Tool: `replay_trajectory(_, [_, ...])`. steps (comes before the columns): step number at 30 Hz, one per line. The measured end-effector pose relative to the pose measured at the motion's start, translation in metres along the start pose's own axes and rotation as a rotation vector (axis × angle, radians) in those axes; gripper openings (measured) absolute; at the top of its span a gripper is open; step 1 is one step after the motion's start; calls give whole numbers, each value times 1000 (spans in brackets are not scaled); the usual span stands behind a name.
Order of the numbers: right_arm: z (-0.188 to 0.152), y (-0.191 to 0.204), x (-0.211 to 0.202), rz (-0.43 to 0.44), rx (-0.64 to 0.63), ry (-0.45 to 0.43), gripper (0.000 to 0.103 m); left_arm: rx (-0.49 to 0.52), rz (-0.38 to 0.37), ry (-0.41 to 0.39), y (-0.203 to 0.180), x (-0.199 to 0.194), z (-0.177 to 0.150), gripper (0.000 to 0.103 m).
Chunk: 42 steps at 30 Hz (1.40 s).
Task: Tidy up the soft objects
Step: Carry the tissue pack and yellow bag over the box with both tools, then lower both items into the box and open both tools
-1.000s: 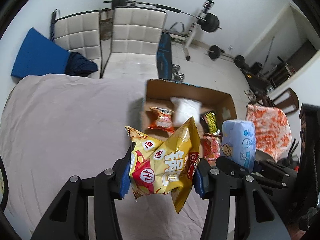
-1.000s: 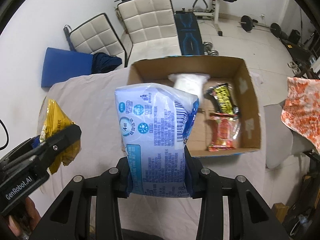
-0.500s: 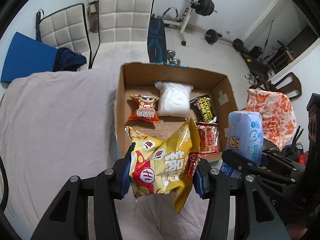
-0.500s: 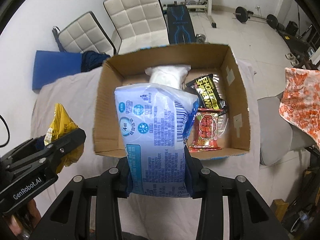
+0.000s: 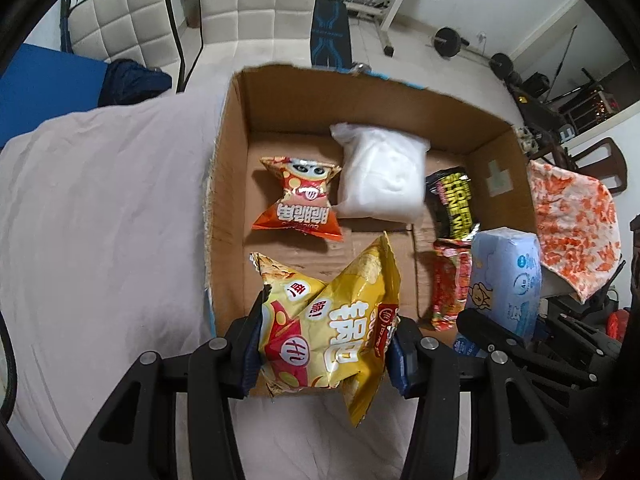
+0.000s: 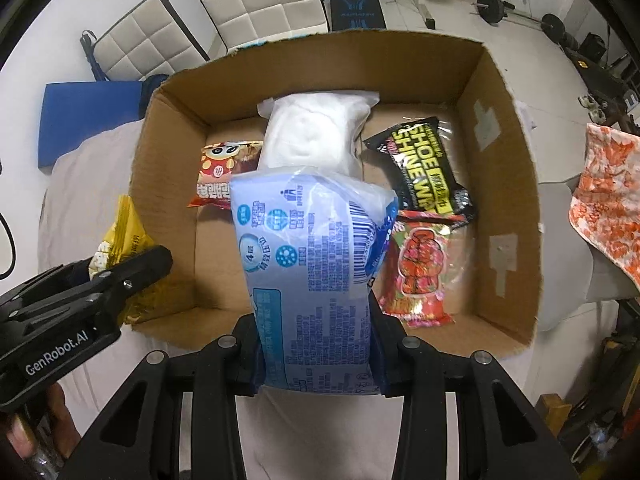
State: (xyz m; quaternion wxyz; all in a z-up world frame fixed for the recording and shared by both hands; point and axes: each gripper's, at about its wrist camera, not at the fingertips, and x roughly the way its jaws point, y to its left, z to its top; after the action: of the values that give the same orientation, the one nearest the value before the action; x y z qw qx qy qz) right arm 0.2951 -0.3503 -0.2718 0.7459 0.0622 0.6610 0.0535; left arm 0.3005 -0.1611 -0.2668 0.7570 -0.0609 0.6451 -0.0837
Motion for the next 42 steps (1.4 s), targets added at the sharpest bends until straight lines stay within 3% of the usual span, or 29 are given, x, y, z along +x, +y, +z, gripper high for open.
replay_trajectory(18, [15, 4, 56, -3, -30, 58, 49, 15, 42, 106, 8, 46, 11, 50])
replay_trajectory(27, [15, 3, 56, -18, -37, 62, 66, -13, 48, 132, 11, 49, 11, 52])
replay_trajectory(33, [13, -1, 42, -38, -41, 40, 74, -27, 42, 88, 10, 34, 9, 65])
replay_trajectory(38, [6, -8, 24, -70, -38, 3, 90, -29, 39, 31, 5, 10, 7, 69])
replay_trajectory(40, [4, -9, 15, -79, -40, -10, 95, -22, 37, 14, 3, 3, 6, 85])
replay_trajectory(42, [1, -12, 6, -93, -36, -28, 99, -16, 46, -7, 0, -5, 4, 93])
